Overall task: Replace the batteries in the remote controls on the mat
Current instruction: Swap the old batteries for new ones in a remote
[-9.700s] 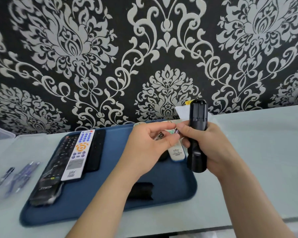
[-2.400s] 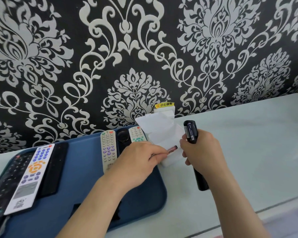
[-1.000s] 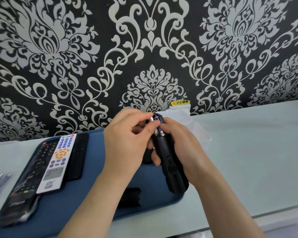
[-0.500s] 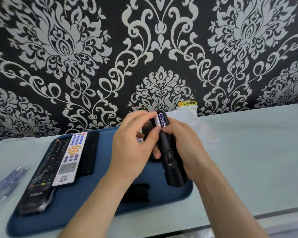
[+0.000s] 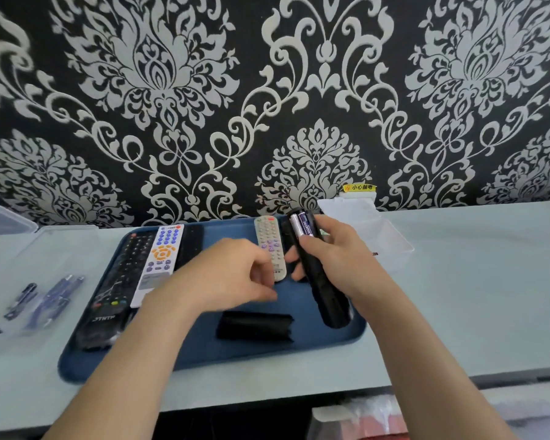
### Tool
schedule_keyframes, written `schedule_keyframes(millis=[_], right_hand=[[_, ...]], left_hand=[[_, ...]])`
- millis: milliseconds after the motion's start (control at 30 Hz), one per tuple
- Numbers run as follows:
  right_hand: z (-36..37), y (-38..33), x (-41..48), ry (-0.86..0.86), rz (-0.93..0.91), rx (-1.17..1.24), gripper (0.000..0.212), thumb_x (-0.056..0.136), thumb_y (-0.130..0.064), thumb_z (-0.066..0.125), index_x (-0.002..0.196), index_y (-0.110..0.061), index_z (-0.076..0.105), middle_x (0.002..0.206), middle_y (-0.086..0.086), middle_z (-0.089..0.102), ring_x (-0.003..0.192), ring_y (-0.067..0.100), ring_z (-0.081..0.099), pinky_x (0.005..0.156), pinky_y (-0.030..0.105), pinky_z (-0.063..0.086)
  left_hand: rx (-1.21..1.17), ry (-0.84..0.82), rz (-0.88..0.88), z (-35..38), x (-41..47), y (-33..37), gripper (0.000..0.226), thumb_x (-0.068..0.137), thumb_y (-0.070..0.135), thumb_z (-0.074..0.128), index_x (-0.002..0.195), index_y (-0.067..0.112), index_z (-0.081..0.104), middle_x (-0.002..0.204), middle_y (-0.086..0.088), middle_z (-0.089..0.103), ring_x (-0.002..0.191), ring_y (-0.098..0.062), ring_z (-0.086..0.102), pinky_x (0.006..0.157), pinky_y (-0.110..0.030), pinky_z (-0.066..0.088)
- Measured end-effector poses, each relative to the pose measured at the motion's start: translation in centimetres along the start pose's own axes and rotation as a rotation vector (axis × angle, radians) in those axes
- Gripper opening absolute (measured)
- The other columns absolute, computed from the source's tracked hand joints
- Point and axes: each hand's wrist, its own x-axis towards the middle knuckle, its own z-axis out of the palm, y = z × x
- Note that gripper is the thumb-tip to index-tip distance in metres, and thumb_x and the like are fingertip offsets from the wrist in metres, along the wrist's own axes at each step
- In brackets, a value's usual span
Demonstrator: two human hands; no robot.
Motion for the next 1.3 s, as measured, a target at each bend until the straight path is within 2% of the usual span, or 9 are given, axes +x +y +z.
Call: schedule_keyframes(millis=[133,400,600,767,867,967,1067,1200,1300], right_hand=[[0.2,-0.2,0.5,0.008,-0.008,-0.006,0.018,0.099,-0.003,0.046,0.101,-0.015,0.059,0.074,0.011,0.07,0.048,0.018,0.059,0.057,0.029,0.053],[1.3,0.2,1.0,-0.014,-0.019,0.006,0.018,0.097,-0.005,0.05,0.105,-0.015,0.063,0.072,0.01,0.071,0.053,0.021,0.058,0.069,0.039,0.054],[1.1,0.3,1.4,-0.081,0.047,0.154,0.008,0.091,-0.007,0.057,0.097,-0.01,0.059,0.076,0.012,0.063,0.055,0.019,0.055,0.064,0.036,0.043],[0.9,0.4,1.0,-0.124,0.017,0.074,0.017,0.09,-0.005,0.065,0.106,-0.008,0.061,0.06,-0.001,0.06,0.047,0.01,0.052,0.044,0.019,0.039],[1.4,0.5,1.1,-0.134,-0.013,0.074,0.018,0.089,0.001,0.064,0.107,-0.002,0.061,0.057,-0.004,0.061,0.047,0.012,0.053,0.042,0.019,0.039],[1.7,0.7,1.4,-0.042,-0.089,-0.011,0.023,0.087,0.002,0.065,0.109,-0.005,0.06,0.061,0.0,0.058,0.049,0.013,0.054,0.051,0.021,0.043],[1.8,0.4,1.2,-0.056,-0.052,0.025,0.008,0.097,-0.016,0.059,0.102,-0.01,0.059,0.068,0.006,0.059,0.052,0.015,0.053,0.058,0.028,0.042],[1.2,0.0,1.1,-0.218,0.255,0.038,0.068,0.093,-0.072,0.026,0.092,-0.013,0.06,0.071,0.009,0.063,0.051,0.017,0.053,0.052,0.026,0.04],[0.7,0.3,1.4,-0.462,0.264,0.053,0.098,0.077,-0.089,0.008,0.104,-0.012,0.064,0.084,0.014,0.062,0.057,0.022,0.055,0.055,0.028,0.043]], left_hand=[[0.205,-0.249,0.015,1.4,-0.4,-0.3,0.035,0.066,0.047,0.08,0.093,0.034,0.062,0.087,0.014,0.063,0.082,-0.007,0.057,0.077,-0.031,0.051],[0.199,-0.207,0.019,2.1,0.0,-1.0,0.02,0.077,0.037,0.075,0.083,0.031,0.057,0.082,0.013,0.058,0.081,-0.011,0.054,0.067,-0.026,0.042],[-0.569,-0.035,-0.027,0.3,-1.0,-2.4,0.01,0.096,0.01,0.053,0.095,0.019,0.048,0.07,-0.005,0.067,0.065,-0.028,0.07,0.062,-0.037,0.055],[-0.696,0.167,0.019,-0.2,-1.0,-2.5,0.019,0.093,0.009,0.058,0.098,0.027,0.059,0.063,-0.003,0.067,0.044,-0.017,0.055,0.042,-0.023,0.042],[-0.817,0.286,-0.016,-0.6,-1.1,-2.3,0.007,0.091,0.026,0.062,0.092,0.025,0.069,0.071,-0.001,0.068,0.042,-0.014,0.051,0.039,-0.019,0.035],[-0.948,0.132,-0.106,-0.9,-1.3,-2.6,0.049,0.084,0.061,0.043,0.097,0.023,0.071,0.078,-0.011,0.071,0.041,-0.014,0.04,0.038,-0.017,0.028],[-0.975,0.171,-0.125,-1.3,-1.5,-3.1,0.046,0.081,0.059,0.049,0.086,0.02,0.071,0.072,-0.014,0.069,0.044,-0.014,0.037,0.039,-0.017,0.028],[-1.047,0.482,0.02,-2.0,-1.3,-4.1,0.018,0.072,0.032,0.076,0.089,0.029,0.076,0.091,0.001,0.075,0.073,-0.01,0.062,0.07,-0.022,0.048],[-0.835,0.459,0.122,-1.9,-1.5,-3.4,0.039,0.065,0.006,0.083,0.092,0.033,0.075,0.097,0.014,0.073,0.095,-0.003,0.066,0.089,-0.017,0.047]])
